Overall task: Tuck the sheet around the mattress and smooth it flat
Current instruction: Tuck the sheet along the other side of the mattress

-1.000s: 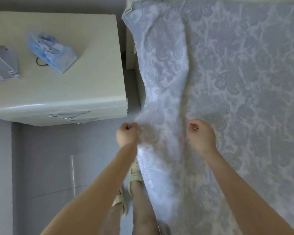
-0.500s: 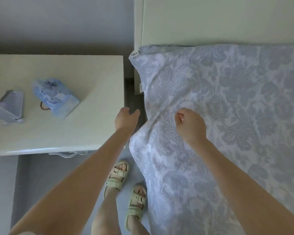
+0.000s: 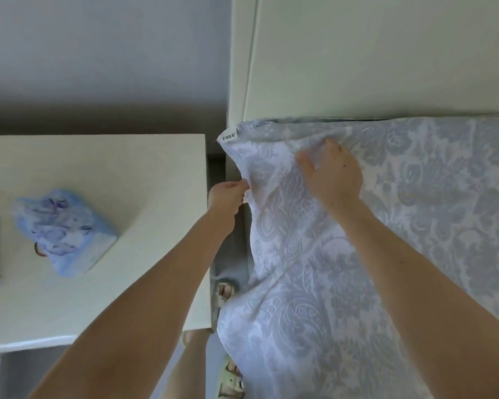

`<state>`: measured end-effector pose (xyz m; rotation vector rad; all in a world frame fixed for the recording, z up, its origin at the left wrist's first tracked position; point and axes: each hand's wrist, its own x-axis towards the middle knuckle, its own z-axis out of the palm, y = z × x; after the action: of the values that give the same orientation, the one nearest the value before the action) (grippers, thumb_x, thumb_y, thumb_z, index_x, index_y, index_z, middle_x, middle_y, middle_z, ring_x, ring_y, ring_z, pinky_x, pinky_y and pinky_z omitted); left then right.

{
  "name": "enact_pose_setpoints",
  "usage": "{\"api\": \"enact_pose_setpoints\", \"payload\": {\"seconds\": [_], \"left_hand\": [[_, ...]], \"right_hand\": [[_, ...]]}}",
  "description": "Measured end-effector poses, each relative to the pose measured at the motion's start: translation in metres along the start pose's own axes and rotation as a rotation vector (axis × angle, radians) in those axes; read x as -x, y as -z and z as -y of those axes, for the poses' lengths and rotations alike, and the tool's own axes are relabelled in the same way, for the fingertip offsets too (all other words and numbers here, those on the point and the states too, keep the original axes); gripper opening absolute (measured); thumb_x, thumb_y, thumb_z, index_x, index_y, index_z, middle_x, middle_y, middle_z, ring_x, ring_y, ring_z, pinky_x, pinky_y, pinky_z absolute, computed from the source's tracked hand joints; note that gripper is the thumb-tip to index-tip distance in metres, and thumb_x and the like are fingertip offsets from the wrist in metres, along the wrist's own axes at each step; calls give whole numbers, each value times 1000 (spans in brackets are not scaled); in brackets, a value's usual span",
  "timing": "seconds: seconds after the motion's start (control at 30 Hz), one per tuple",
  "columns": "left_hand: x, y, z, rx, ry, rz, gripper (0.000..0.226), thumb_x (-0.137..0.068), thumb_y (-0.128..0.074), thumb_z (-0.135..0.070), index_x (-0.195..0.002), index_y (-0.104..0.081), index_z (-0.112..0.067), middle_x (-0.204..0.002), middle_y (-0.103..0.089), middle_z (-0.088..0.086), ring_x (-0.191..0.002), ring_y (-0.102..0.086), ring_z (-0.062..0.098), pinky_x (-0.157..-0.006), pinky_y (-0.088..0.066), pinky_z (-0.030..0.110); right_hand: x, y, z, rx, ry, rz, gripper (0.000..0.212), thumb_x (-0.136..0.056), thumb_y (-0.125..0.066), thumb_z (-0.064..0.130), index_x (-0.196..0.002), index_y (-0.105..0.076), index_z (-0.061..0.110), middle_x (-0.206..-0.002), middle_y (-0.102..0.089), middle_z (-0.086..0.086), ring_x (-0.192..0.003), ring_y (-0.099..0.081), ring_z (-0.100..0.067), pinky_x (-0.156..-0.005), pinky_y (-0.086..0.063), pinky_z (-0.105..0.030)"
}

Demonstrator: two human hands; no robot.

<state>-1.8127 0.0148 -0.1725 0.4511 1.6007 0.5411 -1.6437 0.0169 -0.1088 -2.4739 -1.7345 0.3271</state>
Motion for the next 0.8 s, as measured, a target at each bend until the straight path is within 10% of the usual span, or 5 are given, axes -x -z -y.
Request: {"api": "enact_pose_setpoints", "payload": {"seconds": [0.13,0.23,0.37,0.63,0.8], "left_hand": [[-6,10,-19,-41,111,209,39,-90,-53,-50,-96,-60,-12,-93,-62,3,-87,-59,17,-79,-52,29],[-8,-4,-26,-38,110,360,32,-88,-61,-41,-91,-62,-10,-83,-62,3,-77,-59,18,-72,-51,26],[-8,-15,-24,-350,-276,158,52,-92,-55,-35,-51,-32,-14,-52,-32,2,-50,-30,14,-50,-25,25],[6,37,-89,-803,-979,-278,40,-98,-42,-22,-60,-36,-12,-61,-39,2,-61,-35,21,-54,-16,30],[-30,44,-95,-996,-770,-273,39,-100,-39,-27,-67,-47,-6,-71,-47,11,-68,-44,30,-59,-25,33]], "right_hand": [[-27,-7,26,-18,-180,34,60,-87,-46,63,-98,-62,6,-94,-62,-9,-87,-60,-27,-65,-42,-29],[-35,-10,40,95,-192,9,28,-92,-46,32,-79,-60,12,-70,-51,-4,-66,-48,-22,-45,-19,-23],[-37,5,43,22,-220,-50,36,-85,-48,14,-51,-36,15,-48,-28,1,-43,-26,-13,-43,-17,-23],[-56,25,75,-239,-239,-85,45,-85,-55,16,-48,-29,18,-46,-28,3,-44,-27,-13,-46,-23,-25],[-52,0,80,-258,-173,-15,44,-95,-45,27,-54,-47,11,-52,-44,0,-53,-43,-21,-47,-27,-27]]}}
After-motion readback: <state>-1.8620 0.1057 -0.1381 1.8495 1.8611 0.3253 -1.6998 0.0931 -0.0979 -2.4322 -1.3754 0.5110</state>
